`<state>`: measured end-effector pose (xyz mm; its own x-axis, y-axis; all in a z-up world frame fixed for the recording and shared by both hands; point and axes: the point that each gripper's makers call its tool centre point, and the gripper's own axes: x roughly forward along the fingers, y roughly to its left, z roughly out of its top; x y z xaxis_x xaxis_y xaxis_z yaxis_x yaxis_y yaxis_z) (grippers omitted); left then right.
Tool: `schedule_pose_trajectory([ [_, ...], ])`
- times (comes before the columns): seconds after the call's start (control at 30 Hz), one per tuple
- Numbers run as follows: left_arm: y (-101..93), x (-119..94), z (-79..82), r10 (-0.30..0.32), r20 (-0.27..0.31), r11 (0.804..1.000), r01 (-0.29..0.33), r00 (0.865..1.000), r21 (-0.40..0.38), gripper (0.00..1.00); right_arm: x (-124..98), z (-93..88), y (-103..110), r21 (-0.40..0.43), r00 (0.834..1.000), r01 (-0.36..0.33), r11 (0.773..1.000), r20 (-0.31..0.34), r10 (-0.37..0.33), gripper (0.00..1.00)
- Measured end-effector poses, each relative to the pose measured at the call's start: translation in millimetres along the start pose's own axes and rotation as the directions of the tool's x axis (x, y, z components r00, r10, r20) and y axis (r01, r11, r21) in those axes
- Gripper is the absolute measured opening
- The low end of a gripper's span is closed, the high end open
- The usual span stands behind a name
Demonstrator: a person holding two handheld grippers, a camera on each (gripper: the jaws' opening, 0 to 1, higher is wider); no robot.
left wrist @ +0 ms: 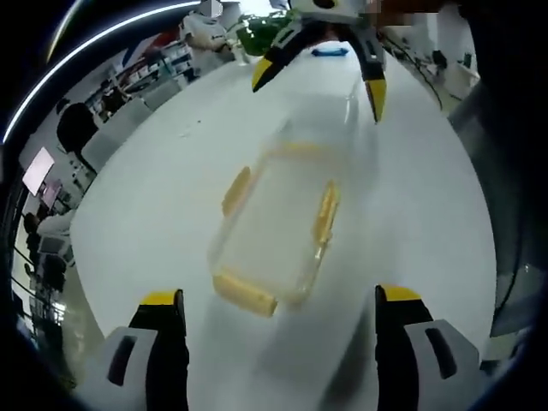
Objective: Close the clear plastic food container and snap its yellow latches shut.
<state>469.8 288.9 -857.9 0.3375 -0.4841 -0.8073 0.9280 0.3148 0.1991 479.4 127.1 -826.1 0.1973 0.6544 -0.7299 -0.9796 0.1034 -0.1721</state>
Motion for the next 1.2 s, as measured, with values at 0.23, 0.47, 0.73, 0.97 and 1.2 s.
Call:
schedule_pose_trajectory([
  [0.23, 7.2, 4, -4.0, -0.056, -0.036, 0.996, 0.059, 0.998, 0.071, 0.83, 12, -1.9, 1, -0.02, 0.998, -0.049, 0.999, -0.049, 0.048, 0.91],
  [0.47, 6.7, 8, -8.2, -0.136, -0.085, 0.977, 0.148, 0.987, 0.153, 0.75, 19, -10.0, 7, 0.031, 0.99, -0.104, 0.994, -0.089, 0.107, 0.74],
  [0.73, 17.1, 11, -9.8, -0.202, -0.113, 0.954, 0.222, 0.973, 0.202, 0.6, 28, -24.7, 11, -0.005, 0.97, -0.147, 0.989, -0.196, 0.143, 0.56],
  [0.97, 20.5, 19, -9.2, -0.235, -0.137, 0.938, 0.262, 0.962, 0.229, 0.49, 37, -28.1, 7, -0.021, 0.953, -0.16, 0.987, -0.266, 0.148, 0.5],
  [1.2, 14.1, 22, -15.2, -0.292, -0.157, 0.925, 0.321, 0.943, 0.206, 0.39, 50, -32.6, 6, -0.019, 0.937, -0.211, 0.977, -0.288, 0.196, 0.41],
])
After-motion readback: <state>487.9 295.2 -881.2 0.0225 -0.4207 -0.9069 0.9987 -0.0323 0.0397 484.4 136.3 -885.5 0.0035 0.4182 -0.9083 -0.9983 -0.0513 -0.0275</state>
